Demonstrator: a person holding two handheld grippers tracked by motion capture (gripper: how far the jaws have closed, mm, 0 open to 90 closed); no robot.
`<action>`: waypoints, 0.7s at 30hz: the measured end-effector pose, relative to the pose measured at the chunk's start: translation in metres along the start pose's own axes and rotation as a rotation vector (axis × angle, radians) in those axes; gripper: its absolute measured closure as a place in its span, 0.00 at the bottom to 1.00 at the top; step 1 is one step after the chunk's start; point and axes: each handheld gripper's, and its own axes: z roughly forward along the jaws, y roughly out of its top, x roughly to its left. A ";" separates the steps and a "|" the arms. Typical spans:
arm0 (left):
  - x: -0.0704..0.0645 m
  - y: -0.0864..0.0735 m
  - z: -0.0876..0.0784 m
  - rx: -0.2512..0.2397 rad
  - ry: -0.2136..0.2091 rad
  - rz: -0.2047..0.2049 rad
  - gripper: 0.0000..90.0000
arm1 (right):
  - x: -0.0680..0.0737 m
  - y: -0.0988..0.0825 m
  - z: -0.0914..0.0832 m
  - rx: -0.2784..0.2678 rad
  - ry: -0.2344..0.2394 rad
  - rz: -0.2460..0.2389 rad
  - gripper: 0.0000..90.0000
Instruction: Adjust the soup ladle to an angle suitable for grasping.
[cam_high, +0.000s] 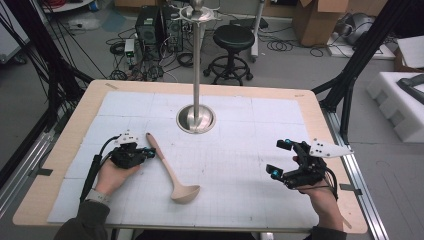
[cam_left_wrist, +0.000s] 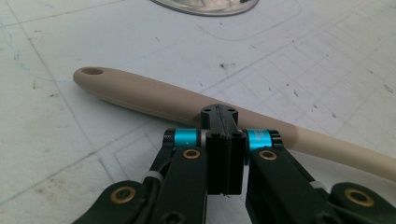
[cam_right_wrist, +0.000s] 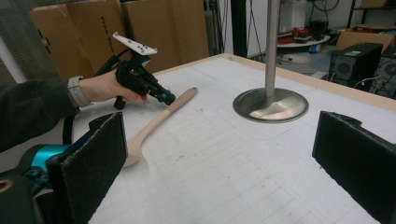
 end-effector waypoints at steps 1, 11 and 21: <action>0.001 0.000 0.000 -0.001 0.002 -0.005 1.00 | 0.000 0.000 0.000 0.000 0.000 0.000 0.02; 0.003 0.017 0.012 0.003 0.002 0.011 1.00 | -0.001 -0.001 0.000 0.004 -0.001 0.003 0.02; 0.015 0.015 0.016 0.022 0.038 -0.011 1.00 | -0.001 -0.002 0.000 0.005 0.001 0.006 0.02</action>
